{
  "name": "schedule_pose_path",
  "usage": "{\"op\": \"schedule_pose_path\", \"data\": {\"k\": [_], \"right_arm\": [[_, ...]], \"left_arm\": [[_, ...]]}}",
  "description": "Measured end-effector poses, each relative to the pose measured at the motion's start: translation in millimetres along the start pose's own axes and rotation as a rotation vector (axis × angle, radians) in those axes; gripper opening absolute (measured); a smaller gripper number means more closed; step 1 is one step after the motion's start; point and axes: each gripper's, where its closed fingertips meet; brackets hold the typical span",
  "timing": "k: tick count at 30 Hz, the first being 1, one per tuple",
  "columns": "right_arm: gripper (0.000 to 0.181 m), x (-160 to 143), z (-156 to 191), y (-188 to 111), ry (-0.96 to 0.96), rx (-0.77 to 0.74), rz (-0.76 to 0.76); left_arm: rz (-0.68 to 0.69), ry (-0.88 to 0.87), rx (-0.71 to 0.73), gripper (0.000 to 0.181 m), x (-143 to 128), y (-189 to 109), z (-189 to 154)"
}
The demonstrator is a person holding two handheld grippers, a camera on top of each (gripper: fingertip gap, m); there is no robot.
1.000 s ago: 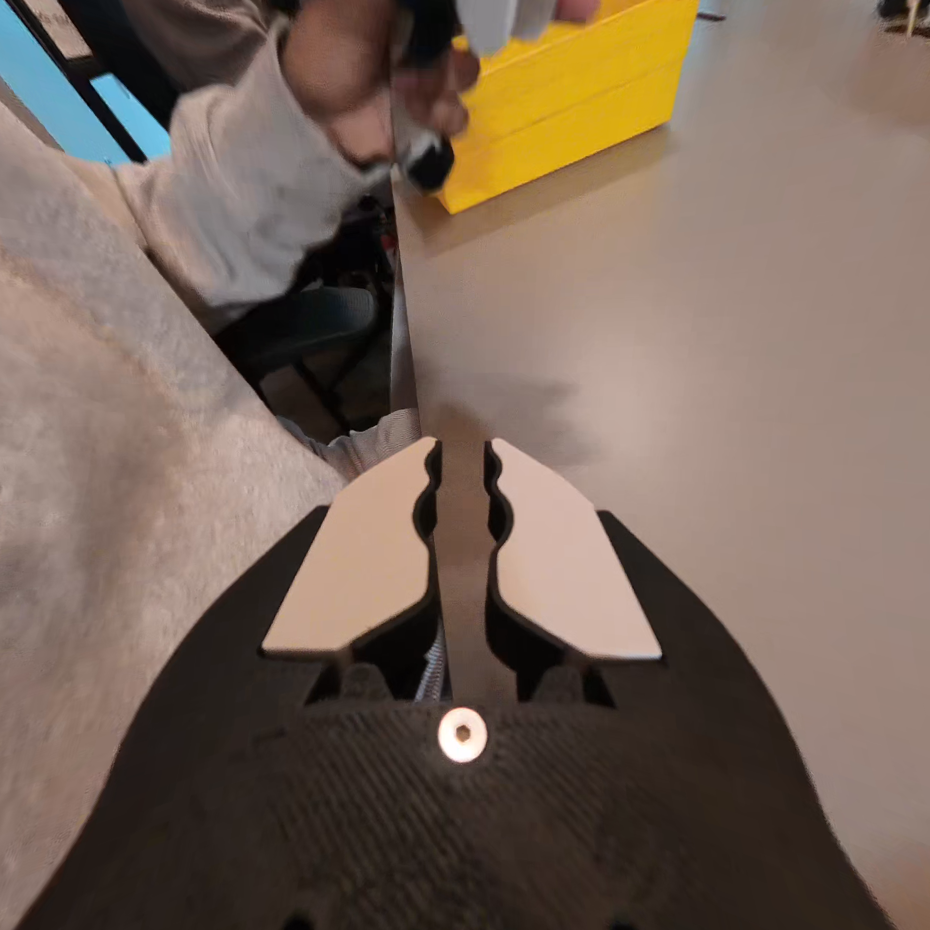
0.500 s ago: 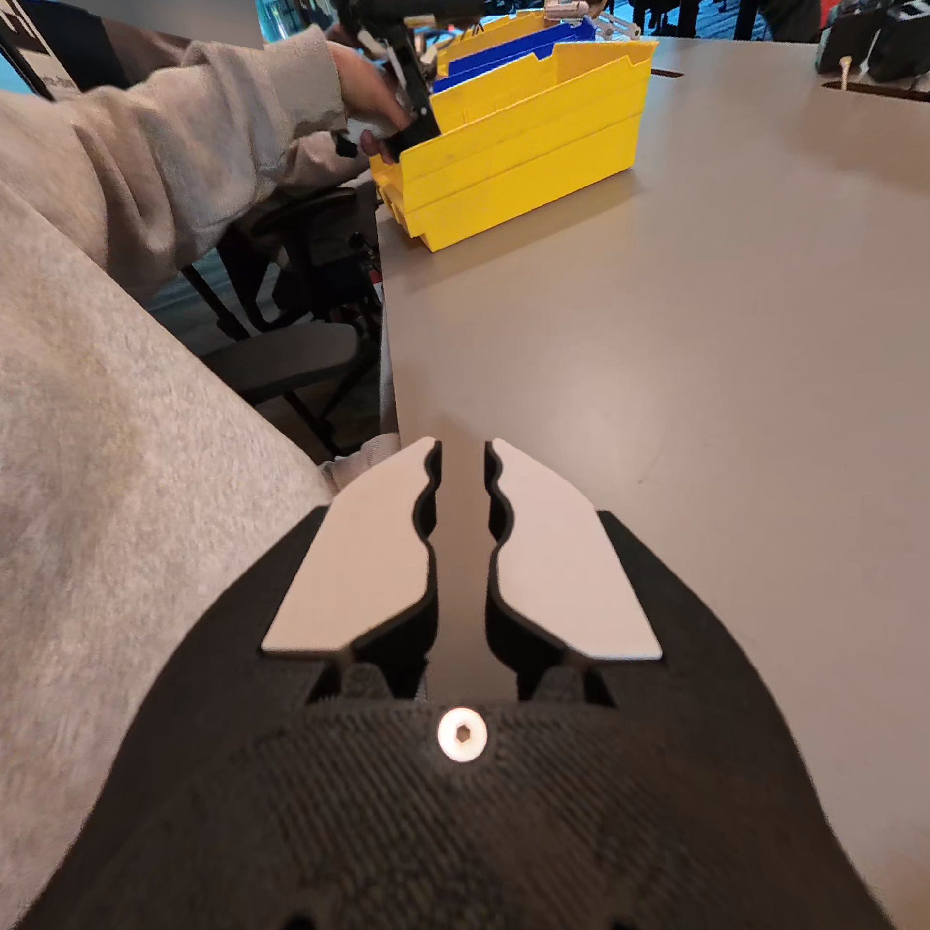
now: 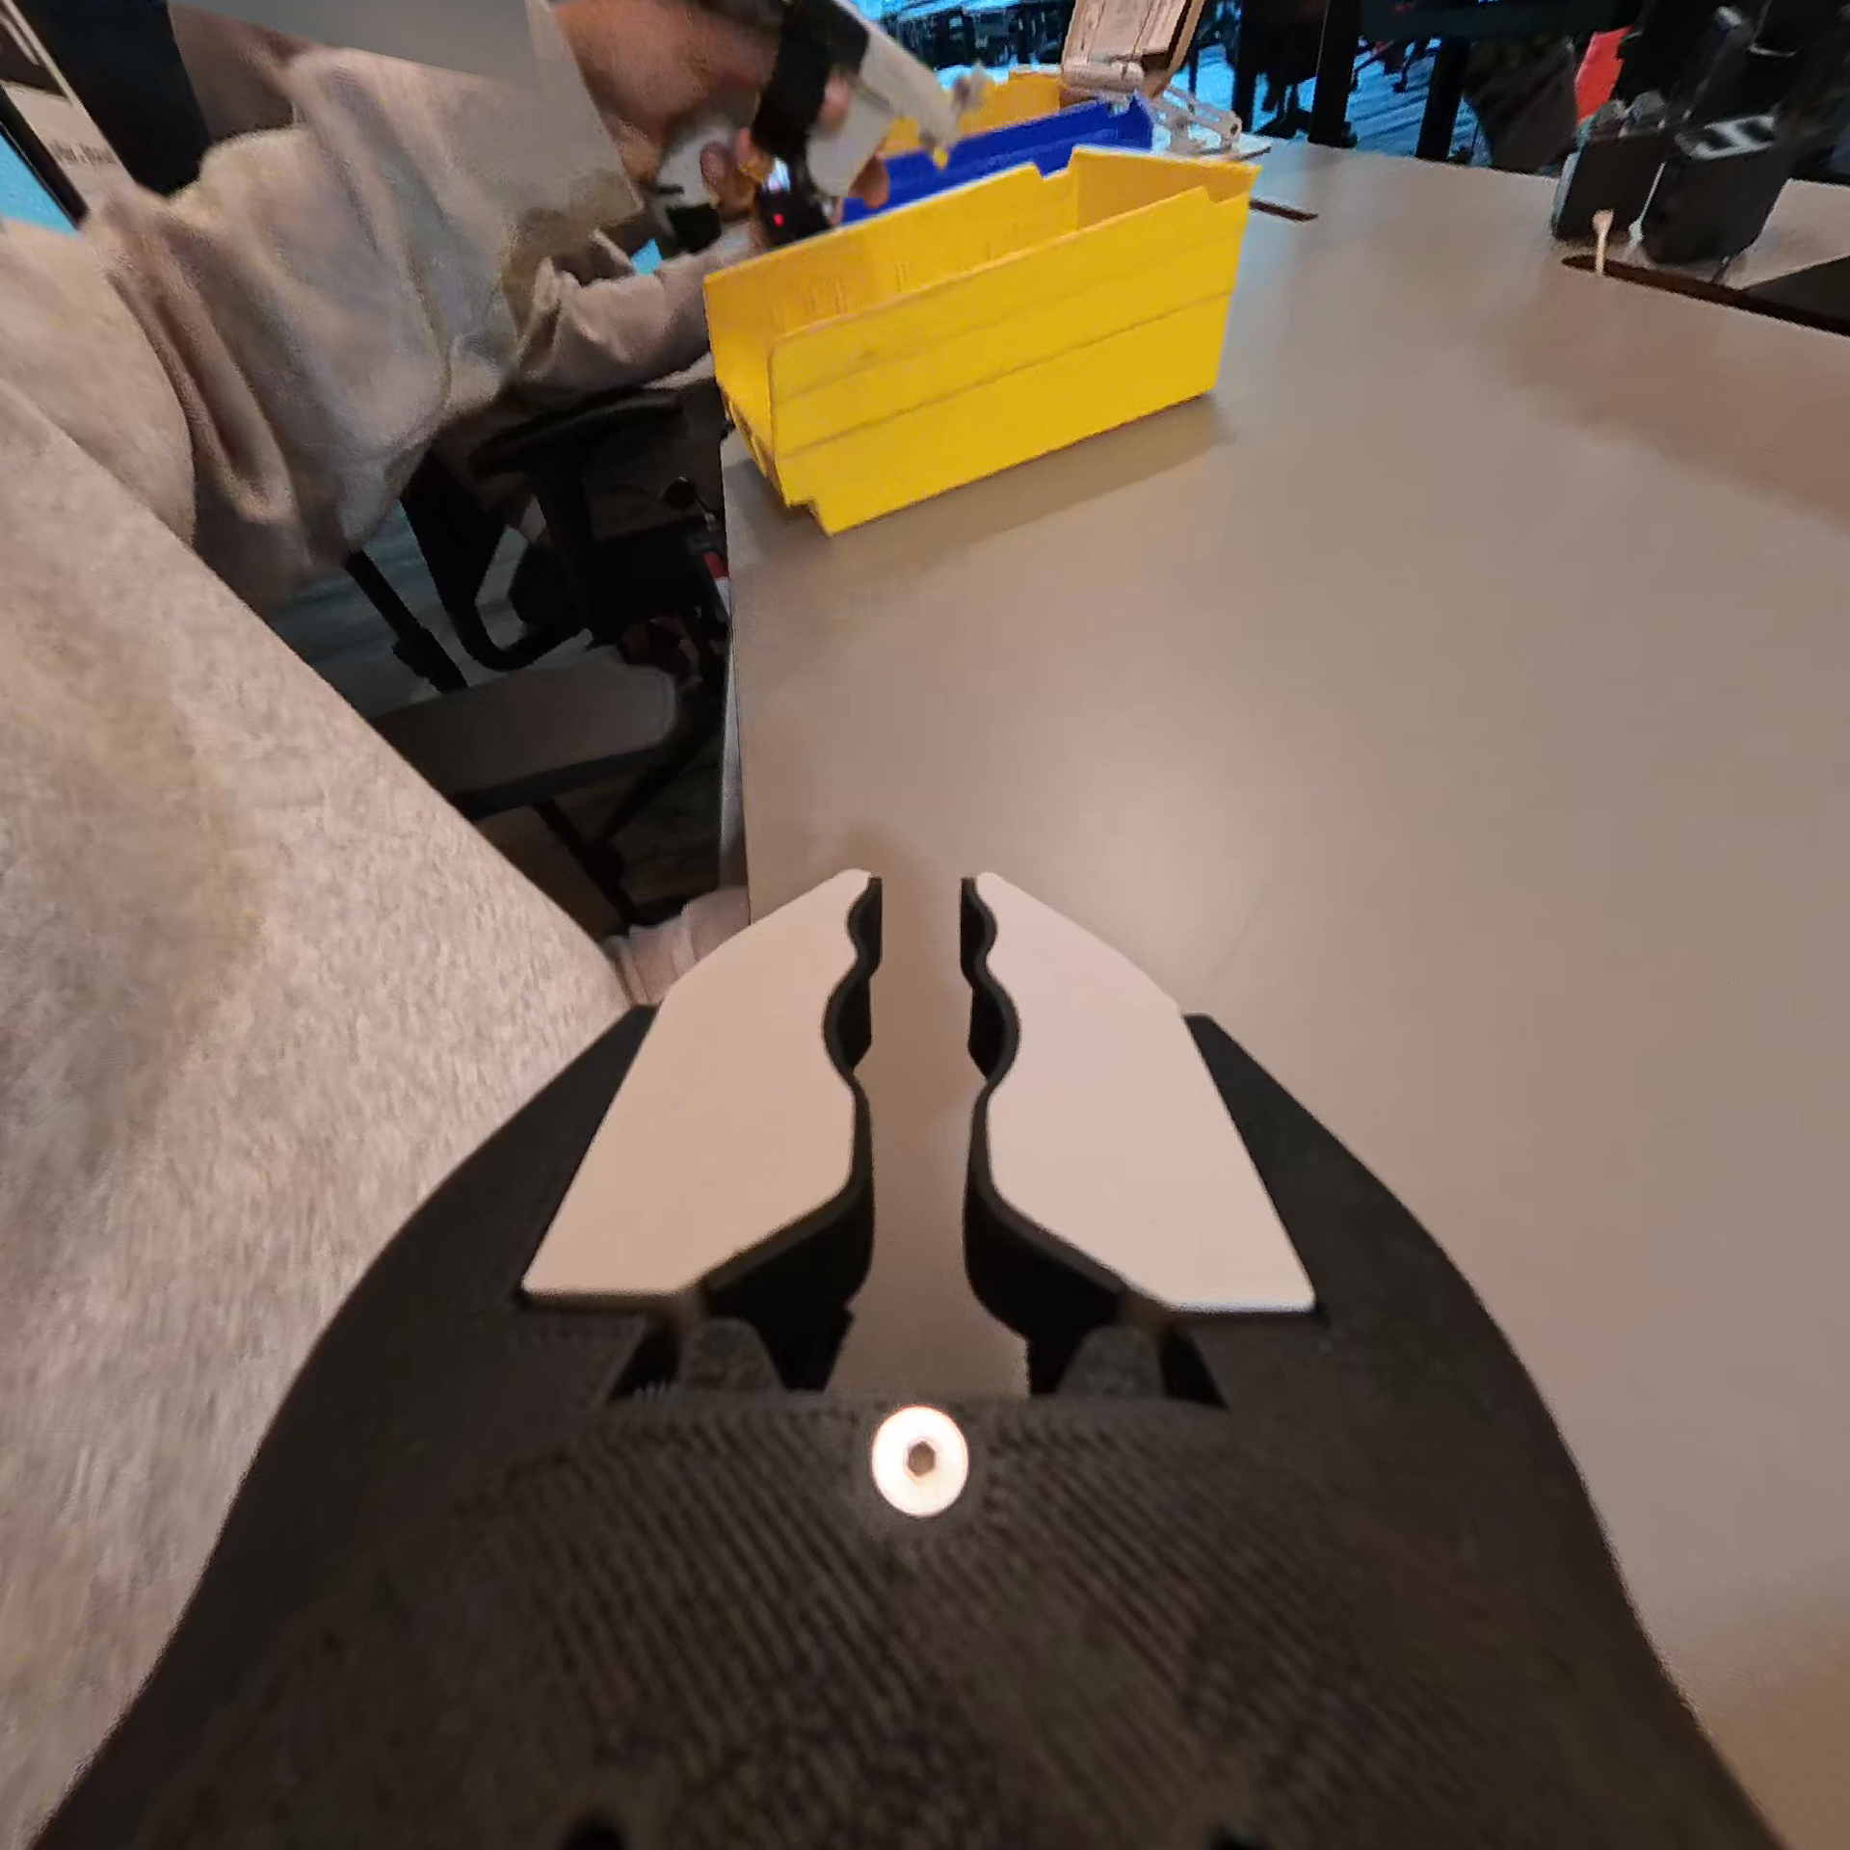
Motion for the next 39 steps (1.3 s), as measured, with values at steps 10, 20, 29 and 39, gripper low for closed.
{"op": "schedule_pose_path", "data": {"k": [10, 20, 29, 39], "right_arm": [[0.024, 54.6, -30.1, -0.4, 0.128, -0.117, -0.329], [0.033, 34.6, -59.0, -27.4, 0.110, -0.120, -0.363], [0.017, 27.1, -46.6, -16.9, 0.069, -0.098, -0.289], [0.017, 23.9, -48.3, -16.3, 0.068, -0.072, -0.265]], "left_arm": [[-0.491, 0.141, -0.579, 0.011, 45.8, 69.3, -319.5], [-0.435, 0.154, -0.855, 0.011, -11.7, 108.9, -435.5], [-0.422, 0.236, -0.914, 0.010, -27.6, 101.3, -442.9], [-0.378, 0.228, -1.014, 0.039, -37.0, 97.5, -449.4]]}}
Point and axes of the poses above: each gripper's, where its closed fingertips meet, y out along the fingers, x out of its top, z = x × y across the jaws, and after that the axes turned 5 degrees about -x, right-handed
